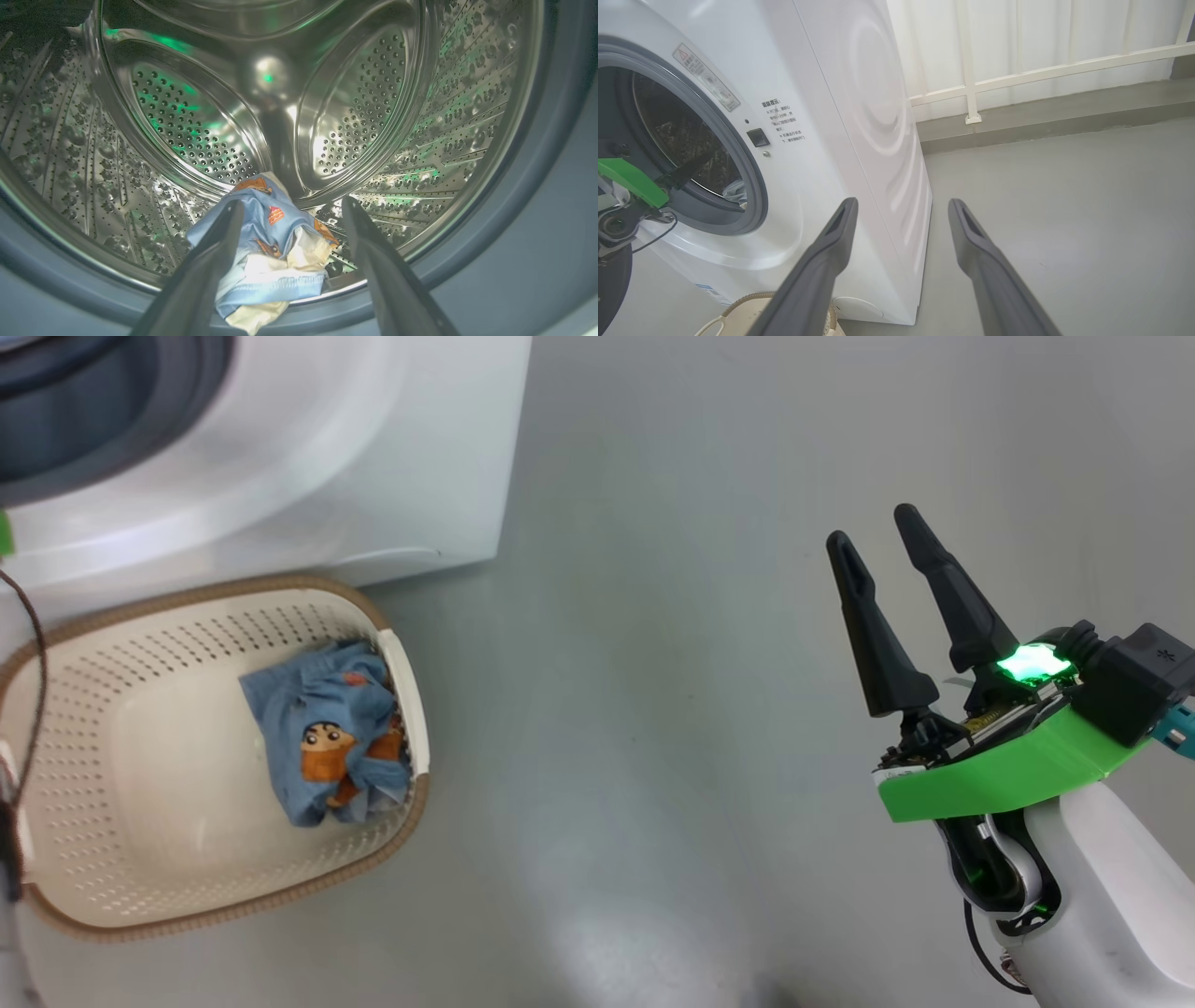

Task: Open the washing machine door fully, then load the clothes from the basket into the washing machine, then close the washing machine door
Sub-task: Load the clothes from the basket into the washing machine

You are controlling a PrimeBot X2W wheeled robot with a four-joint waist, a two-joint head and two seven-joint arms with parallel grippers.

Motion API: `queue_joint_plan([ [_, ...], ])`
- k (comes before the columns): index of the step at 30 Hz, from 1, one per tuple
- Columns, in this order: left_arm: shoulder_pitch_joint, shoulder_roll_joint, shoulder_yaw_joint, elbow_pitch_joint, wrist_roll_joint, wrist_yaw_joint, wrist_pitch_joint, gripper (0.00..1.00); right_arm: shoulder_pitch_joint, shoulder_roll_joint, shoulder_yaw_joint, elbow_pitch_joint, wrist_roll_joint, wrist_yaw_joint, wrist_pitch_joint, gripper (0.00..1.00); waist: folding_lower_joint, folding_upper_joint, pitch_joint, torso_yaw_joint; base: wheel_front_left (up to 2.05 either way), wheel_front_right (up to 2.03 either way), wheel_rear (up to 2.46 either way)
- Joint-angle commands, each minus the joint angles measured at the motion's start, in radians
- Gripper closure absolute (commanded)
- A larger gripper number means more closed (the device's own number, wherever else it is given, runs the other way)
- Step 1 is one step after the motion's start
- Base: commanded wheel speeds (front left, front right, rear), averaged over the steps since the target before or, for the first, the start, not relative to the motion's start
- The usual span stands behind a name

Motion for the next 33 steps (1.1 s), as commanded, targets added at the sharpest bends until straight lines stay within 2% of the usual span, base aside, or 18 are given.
queue_joint_plan([
  [1,0.027,0.040,0.024,-0.034,0.007,0.002,-0.005,0.00,0.037,-0.013,0.006,-0.017,0.007,0.007,-0.008,0.00,0.0000,-0.0001,-0.029,0.012,0.00,0.00,0.00],
  [10,0.180,-0.025,0.075,-0.109,0.023,0.000,-0.005,0.00,0.068,-0.040,-0.007,0.015,0.022,0.007,-0.008,0.00,0.0000,-0.0001,-0.127,0.042,0.00,0.00,0.00],
  [33,0.593,-0.126,0.067,-0.316,0.030,0.000,-0.005,0.00,0.213,-0.102,-0.068,0.056,0.046,0.007,-0.008,0.00,0.0000,-0.0001,-0.336,0.116,0.00,0.00,0.00],
])
